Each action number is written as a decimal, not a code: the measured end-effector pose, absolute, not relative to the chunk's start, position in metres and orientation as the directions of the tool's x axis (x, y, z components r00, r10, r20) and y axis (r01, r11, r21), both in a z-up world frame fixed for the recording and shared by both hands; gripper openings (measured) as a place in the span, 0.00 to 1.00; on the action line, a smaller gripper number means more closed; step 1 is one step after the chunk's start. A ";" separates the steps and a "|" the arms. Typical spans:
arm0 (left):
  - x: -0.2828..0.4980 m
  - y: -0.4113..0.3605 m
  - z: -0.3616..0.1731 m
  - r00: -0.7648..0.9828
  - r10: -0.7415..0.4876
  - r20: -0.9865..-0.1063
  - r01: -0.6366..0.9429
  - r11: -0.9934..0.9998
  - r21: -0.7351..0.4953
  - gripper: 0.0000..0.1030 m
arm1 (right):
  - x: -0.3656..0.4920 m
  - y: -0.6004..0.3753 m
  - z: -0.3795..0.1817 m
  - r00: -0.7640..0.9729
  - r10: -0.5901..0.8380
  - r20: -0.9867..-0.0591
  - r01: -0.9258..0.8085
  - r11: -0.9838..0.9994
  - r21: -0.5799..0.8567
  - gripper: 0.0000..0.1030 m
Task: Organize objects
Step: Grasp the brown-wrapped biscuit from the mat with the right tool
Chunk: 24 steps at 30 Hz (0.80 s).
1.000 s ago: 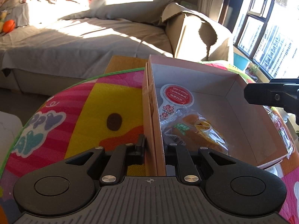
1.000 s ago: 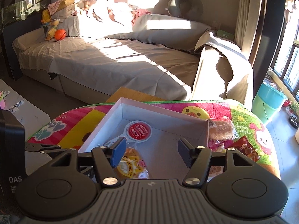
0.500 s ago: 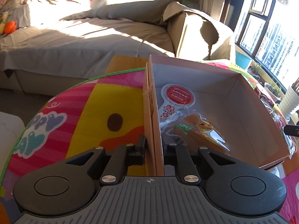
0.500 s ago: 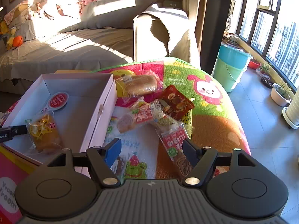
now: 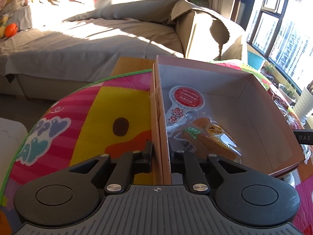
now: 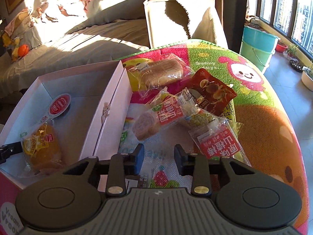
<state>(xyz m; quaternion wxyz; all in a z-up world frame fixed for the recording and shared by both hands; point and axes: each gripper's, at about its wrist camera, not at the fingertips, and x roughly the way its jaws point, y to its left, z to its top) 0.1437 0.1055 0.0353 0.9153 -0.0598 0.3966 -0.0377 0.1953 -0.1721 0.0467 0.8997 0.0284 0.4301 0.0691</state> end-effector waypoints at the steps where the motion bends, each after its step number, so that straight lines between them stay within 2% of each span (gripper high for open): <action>1: 0.144 0.106 0.036 0.682 -0.116 -0.722 0.021 0.990 -0.139 0.13 | 0.196 -0.172 0.045 0.618 0.153 -0.771 -0.100 0.988 0.116 0.32; 14: 0.143 0.105 0.036 0.682 -0.117 -0.722 0.022 0.990 -0.140 0.13 | 0.135 -0.177 0.048 0.561 0.240 -0.792 -0.225 0.965 0.133 0.32; 21: 0.143 0.107 0.037 0.684 -0.123 -0.719 0.022 0.989 -0.148 0.13 | 0.085 -0.186 0.057 0.563 0.187 -0.805 -0.257 0.965 0.045 0.32; 23: 0.143 0.107 0.037 0.684 -0.123 -0.719 0.022 0.989 -0.149 0.13 | 0.071 -0.187 0.062 0.587 0.153 -0.795 -0.239 0.971 0.010 0.34; 24: 0.143 0.107 0.037 0.684 -0.123 -0.719 0.022 0.989 -0.148 0.14 | 0.066 -0.187 0.065 0.593 0.151 -0.791 -0.235 0.972 0.008 0.42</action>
